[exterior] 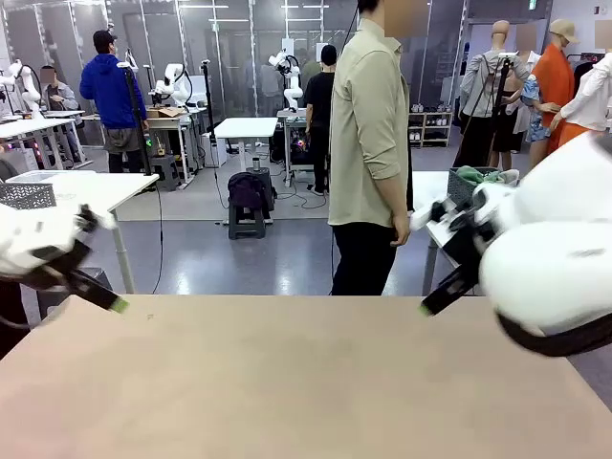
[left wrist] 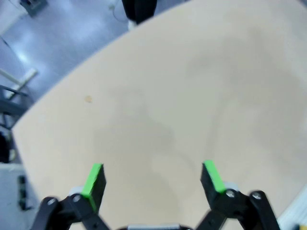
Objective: Fold the towels and place them in the basket.
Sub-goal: When a person lays out a Towel with hook on the table, fold it in half twice.
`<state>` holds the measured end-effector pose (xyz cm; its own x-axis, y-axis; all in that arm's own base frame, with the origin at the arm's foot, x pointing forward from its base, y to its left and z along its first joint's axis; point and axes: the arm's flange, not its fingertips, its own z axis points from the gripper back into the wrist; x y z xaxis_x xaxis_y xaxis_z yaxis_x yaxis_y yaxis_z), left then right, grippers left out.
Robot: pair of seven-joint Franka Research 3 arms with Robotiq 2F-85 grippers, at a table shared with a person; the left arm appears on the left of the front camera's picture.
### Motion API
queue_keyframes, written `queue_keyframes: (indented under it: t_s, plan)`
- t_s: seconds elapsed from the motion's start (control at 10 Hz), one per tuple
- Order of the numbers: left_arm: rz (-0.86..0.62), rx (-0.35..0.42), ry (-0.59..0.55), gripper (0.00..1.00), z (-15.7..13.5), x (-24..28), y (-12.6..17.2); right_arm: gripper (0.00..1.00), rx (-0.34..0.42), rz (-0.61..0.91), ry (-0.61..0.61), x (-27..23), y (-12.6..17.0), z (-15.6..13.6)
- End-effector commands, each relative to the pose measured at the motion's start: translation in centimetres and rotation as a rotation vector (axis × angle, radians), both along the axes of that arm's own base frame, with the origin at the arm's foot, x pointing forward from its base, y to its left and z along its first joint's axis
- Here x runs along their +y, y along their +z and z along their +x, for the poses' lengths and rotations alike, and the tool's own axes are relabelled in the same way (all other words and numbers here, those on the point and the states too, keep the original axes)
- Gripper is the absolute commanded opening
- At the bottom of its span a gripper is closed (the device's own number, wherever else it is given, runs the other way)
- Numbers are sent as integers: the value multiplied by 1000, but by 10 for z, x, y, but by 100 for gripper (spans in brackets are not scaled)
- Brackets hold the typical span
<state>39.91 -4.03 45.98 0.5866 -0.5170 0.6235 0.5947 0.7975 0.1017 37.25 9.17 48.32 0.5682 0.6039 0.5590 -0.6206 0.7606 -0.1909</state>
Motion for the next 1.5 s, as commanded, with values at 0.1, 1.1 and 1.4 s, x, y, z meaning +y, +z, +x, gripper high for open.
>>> queue_keyframes:
  t_s: [0.1, 1.1, 1.4]
  plan:
    - [-58, -55, -38, 100, -39, 77, 51, 100, -37, 35, 33, -53, 63, -47]
    - [-67, -371, 63, 100, -242, 210, 180, 100, -223, 177, -108, -150, 195, -270]
    - [-61, -466, 63, 100, -327, 166, 249, 100, -286, 192, -117, -159, 223, -324]
